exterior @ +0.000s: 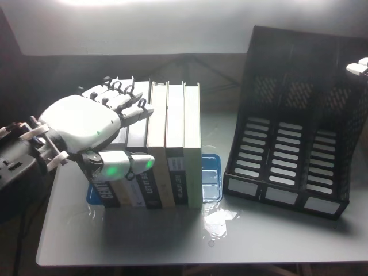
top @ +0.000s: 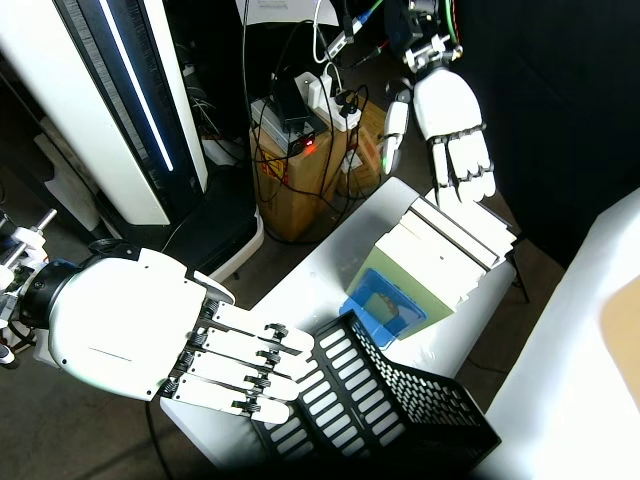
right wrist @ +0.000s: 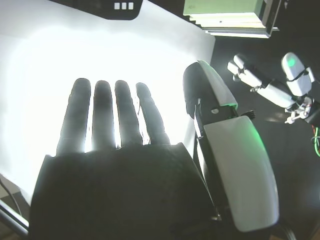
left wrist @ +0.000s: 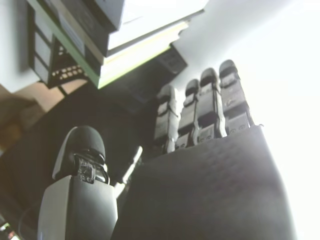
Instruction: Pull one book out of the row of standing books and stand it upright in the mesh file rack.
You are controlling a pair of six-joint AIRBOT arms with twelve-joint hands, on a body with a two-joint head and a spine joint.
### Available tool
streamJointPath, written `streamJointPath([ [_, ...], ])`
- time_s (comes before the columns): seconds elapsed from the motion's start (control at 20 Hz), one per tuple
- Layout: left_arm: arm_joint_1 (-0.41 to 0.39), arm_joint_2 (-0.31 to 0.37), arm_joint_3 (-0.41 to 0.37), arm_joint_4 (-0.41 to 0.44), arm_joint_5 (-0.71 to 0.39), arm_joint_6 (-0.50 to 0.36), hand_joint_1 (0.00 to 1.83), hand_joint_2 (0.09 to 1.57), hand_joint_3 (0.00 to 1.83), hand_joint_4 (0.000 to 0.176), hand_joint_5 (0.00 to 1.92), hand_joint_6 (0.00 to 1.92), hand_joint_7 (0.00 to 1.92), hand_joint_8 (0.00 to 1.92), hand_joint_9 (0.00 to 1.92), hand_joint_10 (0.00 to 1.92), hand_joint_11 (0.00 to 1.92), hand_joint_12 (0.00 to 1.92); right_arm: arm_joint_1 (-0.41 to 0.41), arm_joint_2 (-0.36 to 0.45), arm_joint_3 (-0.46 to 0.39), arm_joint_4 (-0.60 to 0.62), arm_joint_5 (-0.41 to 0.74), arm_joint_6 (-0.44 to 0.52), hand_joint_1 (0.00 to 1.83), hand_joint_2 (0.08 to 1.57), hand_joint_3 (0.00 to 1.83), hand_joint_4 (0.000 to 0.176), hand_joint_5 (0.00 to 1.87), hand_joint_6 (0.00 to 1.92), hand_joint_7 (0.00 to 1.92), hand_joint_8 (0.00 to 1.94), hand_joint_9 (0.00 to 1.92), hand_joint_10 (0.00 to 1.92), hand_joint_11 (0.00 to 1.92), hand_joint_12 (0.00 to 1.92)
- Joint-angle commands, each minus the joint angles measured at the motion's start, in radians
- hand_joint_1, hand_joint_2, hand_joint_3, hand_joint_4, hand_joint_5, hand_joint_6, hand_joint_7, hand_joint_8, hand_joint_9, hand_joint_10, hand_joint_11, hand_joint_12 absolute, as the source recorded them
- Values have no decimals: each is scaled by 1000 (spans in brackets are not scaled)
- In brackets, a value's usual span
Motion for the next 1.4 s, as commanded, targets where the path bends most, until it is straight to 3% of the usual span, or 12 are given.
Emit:
streamJointPath([
  [0.0, -13, -4, 5, -6, -80, 29, 44, 1162, 0, 68, 227, 45, 0, 0, 0, 0, 0, 0, 3, 3, 6, 8, 118, 2, 563, 1409, 0, 0, 0, 0, 0, 0, 0, 0, 0, 0],
  [0.05, -17, -7, 6, -15, -71, 52, 17, 1152, 0, 64, 231, 42, 0, 0, 0, 0, 0, 0, 3, 1, 7, 9, 118, 2, 537, 1408, 0, 0, 0, 0, 0, 0, 0, 0, 0, 0],
  [0.2, -33, -28, 17, -47, -22, 133, 17, 1158, 0, 85, 235, 31, 0, 0, 0, 0, 0, 0, 3, -1, 8, 9, 118, 2, 562, 1408, 0, 0, 0, 0, 0, 0, 0, 0, 0, 0],
  [0.4, -47, -45, 13, -79, 15, 241, 100, 1184, 0, 69, 312, 46, 0, 0, 0, 0, 0, 0, 2, -3, 8, 12, 119, 3, 556, 1403, 0, 0, 0, 0, 0, 0, 0, 0, 0, 0],
  [0.5, -47, -46, 3, -87, 22, 277, 54, 1175, 0, 89, 350, 50, 0, 0, 0, 0, 0, 0, 2, -3, 8, 12, 119, 4, 542, 1401, 0, 0, 0, 0, 0, 0, 0, 0, 0, 0],
  [0.55, -45, -45, -5, -92, 22, 298, 60, 1176, 0, 88, 388, 55, 0, 0, 0, 0, 0, 0, 2, -3, 8, 12, 119, 5, 527, 1400, 0, 0, 0, 0, 0, 0, 0, 0, 0, 0],
  [0.6, -43, -45, -10, -93, 23, 309, 31, 1173, 0, 104, 398, 52, 0, 0, 0, 0, 0, 0, 2, -3, 8, 12, 119, 6, 528, 1403, 0, 0, 0, 0, 0, 0, 0, 0, 0, 0],
  [0.75, -36, -45, -24, -101, 32, 353, 55, 1181, 1, 65, 487, 31, 0, 0, 0, 0, 0, 0, 0, -3, 8, 15, 120, 8, 532, 1404, 1, 0, 0, 0, 0, 0, 0, 0, 0, 0],
  [0.85, -25, -44, -31, -101, 32, 355, 97, 1198, 6, 25, 532, 36, 0, 0, 0, 0, 0, 0, -1, -4, 8, 17, 122, 8, 517, 1405, 1, 0, 0, 0, 0, 0, 0, 0, 0, 0],
  [1.0, -2, -37, -47, -101, 29, 357, 65, 1191, 1, 24, 546, 30, 0, 0, 0, 0, 0, 0, -3, -5, 8, 19, 122, 8, 505, 1410, 3, 0, 0, 0, 0, 0, 0, 0, 0, 0],
  [1.1, 20, -28, -68, -101, 15, 357, 28, 1184, 0, 39, 534, 20, 0, 0, 0, 0, 0, 0, -5, -5, 7, 22, 123, 8, 490, 1411, 3, 0, 0, 0, 0, 0, 0, 0, 0, 0],
  [1.35, 69, -9, -123, -86, -26, 357, 84, 1187, 1, 29, 552, 18, 0, 0, 0, 0, 0, 0, -7, -5, 6, 26, 124, 8, 527, 1401, 0, 0, 0, 0, 0, 0, 0, 0, 0, 0],
])
